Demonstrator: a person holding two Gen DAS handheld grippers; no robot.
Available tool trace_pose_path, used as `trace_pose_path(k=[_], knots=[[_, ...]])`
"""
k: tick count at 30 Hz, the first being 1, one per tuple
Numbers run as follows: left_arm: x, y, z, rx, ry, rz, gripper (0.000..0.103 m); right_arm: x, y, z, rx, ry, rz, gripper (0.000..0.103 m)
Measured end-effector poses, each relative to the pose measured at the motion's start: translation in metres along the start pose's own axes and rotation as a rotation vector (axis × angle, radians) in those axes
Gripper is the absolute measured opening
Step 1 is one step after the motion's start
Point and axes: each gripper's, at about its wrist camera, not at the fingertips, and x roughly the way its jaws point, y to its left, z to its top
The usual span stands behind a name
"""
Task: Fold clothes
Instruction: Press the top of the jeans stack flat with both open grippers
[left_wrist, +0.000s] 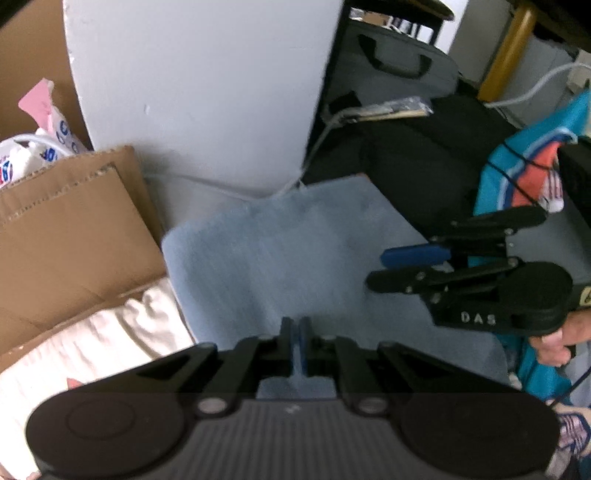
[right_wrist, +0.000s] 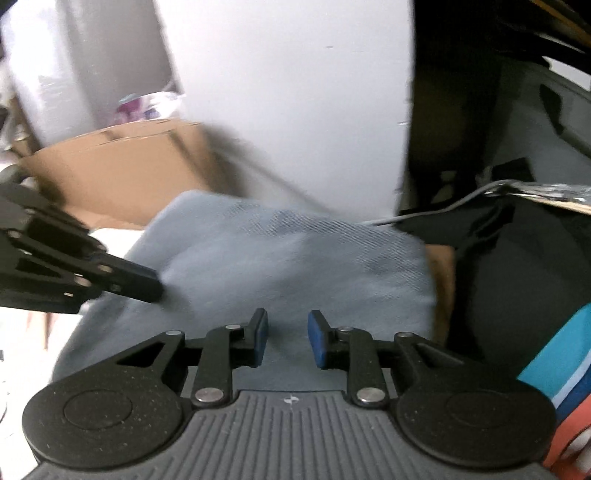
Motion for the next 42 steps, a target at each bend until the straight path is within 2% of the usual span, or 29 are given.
trace_pose_path(k=[2,4,7,10,13,16,25,30,33,39,40,42], knots=[[0.001,-0.002,-0.01,0.001,0.015,-0.017,0.005,-0.005,0.013,-0.005,-0.022,0.006,0.035,0.033],[0.005,-0.003,-0.019,0.032,0.014,0.0,0.006,-0.005,0.026,-0.012,-0.046,0.02,0.063,0.034],[0.013,0.0,-0.023,0.03,0.018,0.013,0.005,-0.002,0.042,-0.027,-0.085,0.034,0.079,0.043],[0.019,0.003,-0.023,0.023,0.024,0.019,0.004,-0.003,0.046,-0.037,-0.076,0.023,0.063,0.043],[0.017,0.003,-0.024,0.011,0.023,0.026,0.004,-0.01,0.039,-0.045,-0.009,0.021,0.071,0.043],[0.01,-0.002,-0.029,-0.014,0.012,0.059,0.004,-0.021,0.039,-0.058,0.006,0.011,0.059,0.043],[-0.011,-0.005,-0.064,-0.085,-0.001,0.033,0.004,-0.048,0.048,-0.097,0.027,-0.003,0.006,0.043],[-0.019,-0.016,-0.079,-0.056,0.009,0.026,0.004,-0.061,0.053,-0.116,0.023,0.0,-0.024,0.043],[-0.019,-0.015,-0.083,-0.065,0.017,0.02,0.004,-0.074,0.049,-0.124,0.081,-0.02,-0.036,0.043],[-0.027,-0.017,-0.09,-0.075,0.016,0.016,0.005,-0.102,0.028,-0.149,0.299,-0.123,-0.096,0.044],[-0.03,-0.017,-0.092,-0.086,0.006,0.006,0.007,-0.107,0.025,-0.153,0.335,-0.14,-0.106,0.044],[-0.035,-0.017,-0.095,-0.105,-0.015,-0.018,0.021,-0.112,0.019,-0.163,0.412,-0.177,-0.116,0.052]])
